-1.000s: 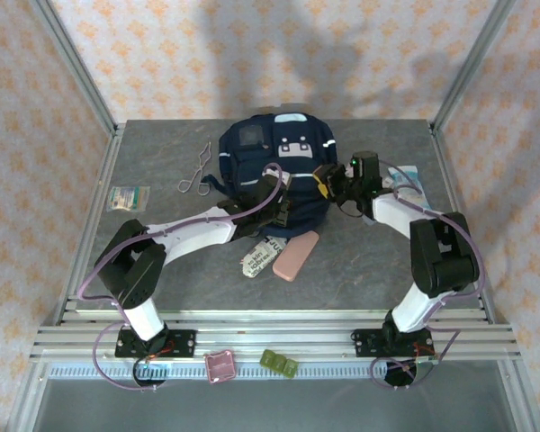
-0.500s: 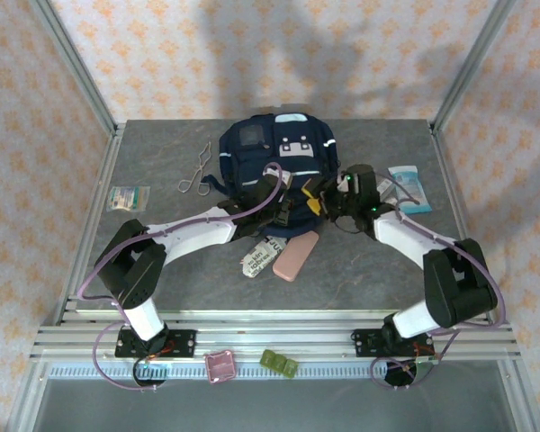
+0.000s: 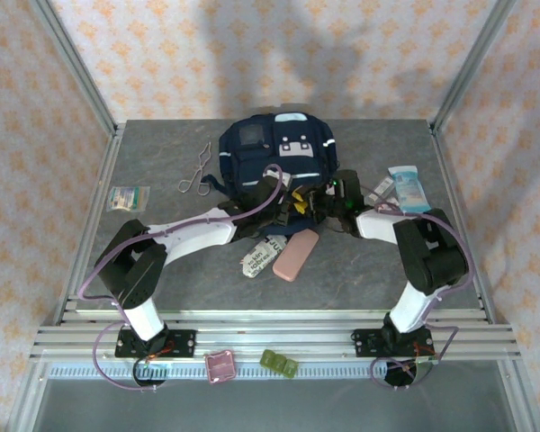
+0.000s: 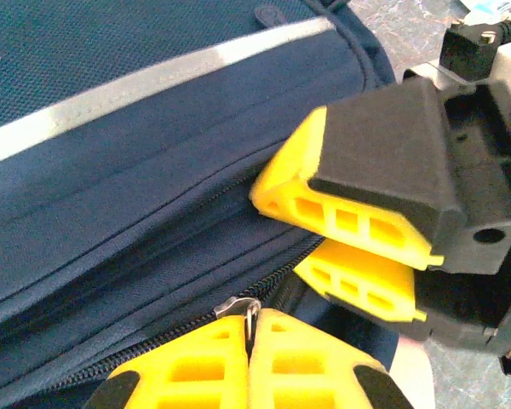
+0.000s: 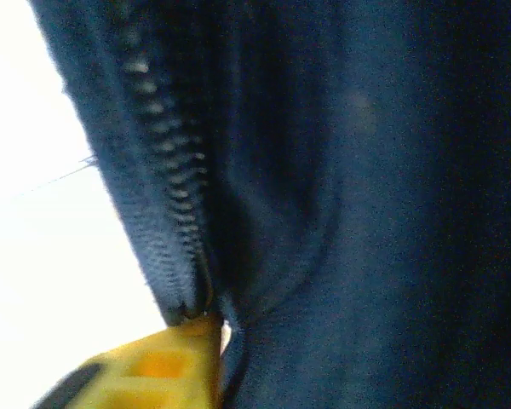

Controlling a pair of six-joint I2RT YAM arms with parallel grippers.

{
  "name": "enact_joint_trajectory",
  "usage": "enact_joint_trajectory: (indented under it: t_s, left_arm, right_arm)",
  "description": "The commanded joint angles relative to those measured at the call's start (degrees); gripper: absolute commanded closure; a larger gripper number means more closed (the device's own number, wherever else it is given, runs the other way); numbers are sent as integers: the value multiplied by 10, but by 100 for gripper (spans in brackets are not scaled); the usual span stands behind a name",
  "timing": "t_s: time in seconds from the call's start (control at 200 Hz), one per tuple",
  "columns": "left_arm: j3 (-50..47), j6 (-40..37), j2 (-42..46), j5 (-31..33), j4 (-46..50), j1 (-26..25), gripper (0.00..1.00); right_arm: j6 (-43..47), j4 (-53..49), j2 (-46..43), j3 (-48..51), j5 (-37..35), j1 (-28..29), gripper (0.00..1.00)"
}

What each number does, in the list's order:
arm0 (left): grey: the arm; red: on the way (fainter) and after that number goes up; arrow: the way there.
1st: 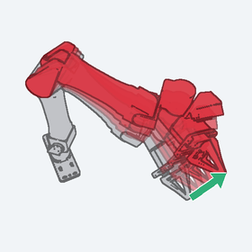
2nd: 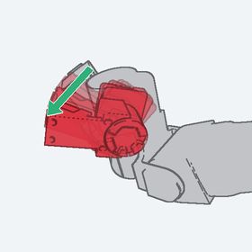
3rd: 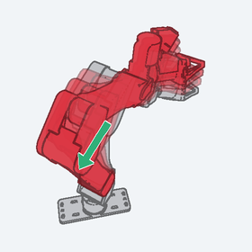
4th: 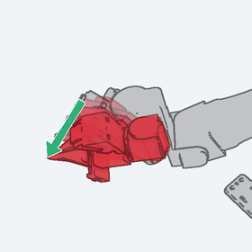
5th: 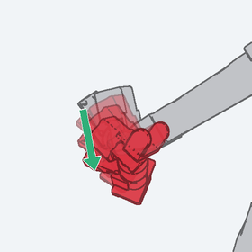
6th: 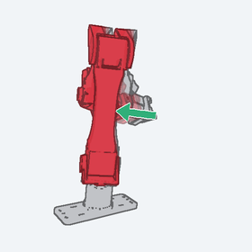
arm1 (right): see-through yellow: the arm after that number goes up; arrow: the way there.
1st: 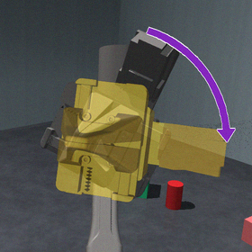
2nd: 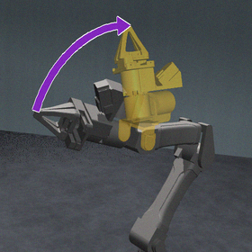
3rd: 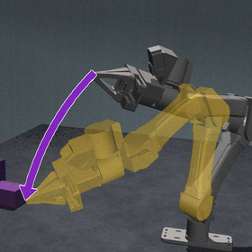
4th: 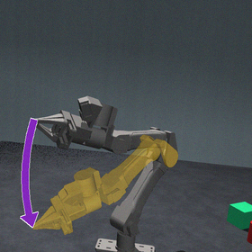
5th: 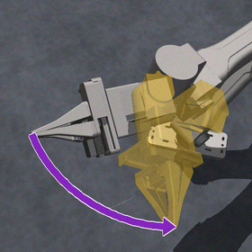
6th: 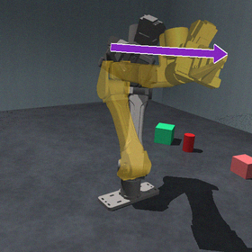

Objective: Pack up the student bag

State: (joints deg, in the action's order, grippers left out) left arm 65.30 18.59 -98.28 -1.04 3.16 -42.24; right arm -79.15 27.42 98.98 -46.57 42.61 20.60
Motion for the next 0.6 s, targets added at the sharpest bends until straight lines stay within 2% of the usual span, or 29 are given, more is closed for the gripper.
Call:
enact_joint_trajectory:
  t_s: [0.0,0.015,0.155,0.28,0.46,0.596]
  left_arm:
    - [-12,1,5,16,-35,-8,100]
    - [-14,1,6,21,-34,-8,100]
    - [-20,-3,6,97,5,1,100]
    - [-52,-4,26,169,9,34,100]
    - [-99,13,61,184,-10,117,100]
    - [-107,13,64,201,-29,157,100]
  right_arm:
    - [-61,65,5,10,-55,-2,97]
    - [-59,61,5,10,-58,-2,100]
    - [-42,58,-2,17,-53,-7,100]
    - [-24,61,-24,35,-50,-12,100]
    - [0,58,-64,70,-42,-29,100]
    - [16,57,-85,81,-29,-41,100]
